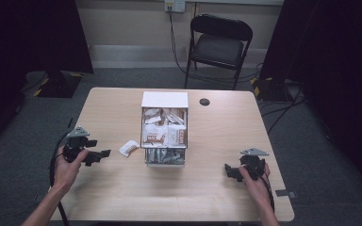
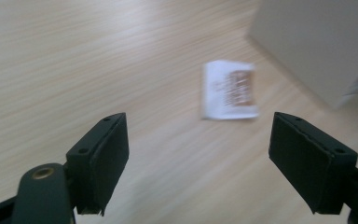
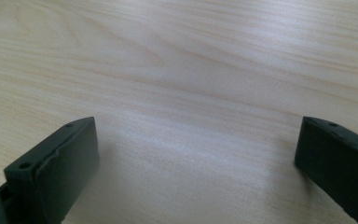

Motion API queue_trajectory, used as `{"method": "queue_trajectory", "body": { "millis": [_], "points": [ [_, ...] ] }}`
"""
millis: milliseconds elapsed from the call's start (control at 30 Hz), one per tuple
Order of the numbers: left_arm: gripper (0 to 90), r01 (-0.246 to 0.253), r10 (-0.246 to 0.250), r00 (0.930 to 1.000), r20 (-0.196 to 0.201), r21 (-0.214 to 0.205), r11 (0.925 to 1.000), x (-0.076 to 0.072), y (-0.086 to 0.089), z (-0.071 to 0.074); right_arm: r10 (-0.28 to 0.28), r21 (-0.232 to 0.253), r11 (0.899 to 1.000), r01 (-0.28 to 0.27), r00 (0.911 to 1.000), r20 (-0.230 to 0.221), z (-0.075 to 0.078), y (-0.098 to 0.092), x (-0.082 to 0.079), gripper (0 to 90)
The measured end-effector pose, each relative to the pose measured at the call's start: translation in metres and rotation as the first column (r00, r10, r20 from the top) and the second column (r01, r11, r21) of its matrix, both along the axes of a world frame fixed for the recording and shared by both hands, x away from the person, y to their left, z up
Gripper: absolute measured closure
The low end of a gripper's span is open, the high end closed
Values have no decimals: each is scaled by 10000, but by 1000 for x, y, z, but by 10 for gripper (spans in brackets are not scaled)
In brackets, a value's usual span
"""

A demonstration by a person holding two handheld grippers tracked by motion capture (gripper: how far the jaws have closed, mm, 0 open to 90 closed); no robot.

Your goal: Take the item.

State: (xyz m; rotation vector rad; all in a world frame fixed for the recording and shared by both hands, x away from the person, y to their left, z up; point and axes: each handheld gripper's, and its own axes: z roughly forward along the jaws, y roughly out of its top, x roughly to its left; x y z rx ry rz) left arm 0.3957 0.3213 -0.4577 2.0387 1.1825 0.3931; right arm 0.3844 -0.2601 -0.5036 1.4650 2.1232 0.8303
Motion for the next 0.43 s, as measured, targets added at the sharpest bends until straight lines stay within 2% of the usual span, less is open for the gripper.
{"method": "queue_trajectory", "body": {
  "millis": [33, 67, 100, 133, 167, 200, 233, 267, 300, 333, 367, 433],
  "points": [
    [193, -311, 312, 9995, -39, 63, 9995, 1, 4, -5, -5, -4, 10000, 5, 10000, 5, 0, 0, 0, 0],
    [187, -712, 705, 9968, -377, -178, 9973, 2, 10, -12, -2, -12, 10000, 2, 10000, 6, 0, 0, 0, 0],
    [187, -883, 865, 9942, -639, -253, 9958, 3, 14, -17, -10, -8, 10000, 10, 10000, 8, 0, 0, 0, 0],
    [187, -974, 957, 9932, -663, -227, 9950, 4, 16, -22, -3, -12, 10000, 3, 10000, 4, 0, 0, 0, 0],
    [189, -973, 972, 9929, -692, 20, 9953, 4, 17, -26, -9, -8, 10000, 9, 10000, 6, 0, 0, 0, 0],
    [191, -953, 986, 9928, -682, 499, 9942, 5, 16, -30, -4, -10, 10000, 4, 10000, 6, 0, 0, 0, 0],
    [190, -1100, 1138, 9922, -512, 710, 9914, 5, 14, -36, -3, -12, 10000, 3, 10000, 5, 0, 0, 0, 0],
    [189, -1236, 1301, 9895, -631, 971, 9876, 4, 11, -42, -10, -6, 10000, 10, 10000, 5, 0, 0, 0, 0],
    [188, -1182, 1258, 9903, -585, 1184, 9859, 4, 8, -45, -3, -10, 10000, 3, 10000, 4, 0, 0, 0, 0],
    [140, -1053, 1118, 9923, -540, 1112, 9882, 4, 7, -46, -2, -14, 10000, 2, 10000, 8, 0, 0, 0, 0],
    [135, -1214, 1260, 9911, -425, 964, 9879, 3, 6, -48, -4, -11, 10000, 4, 10000, 5, 0, 0, 0, 0],
    [118, -1350, 1351, 9908, 32, 716, 9883, 0, 6, -53, -6, -10, 10000, 6, 10000, 3, 0, 0, 0, 0]
  ]
}}
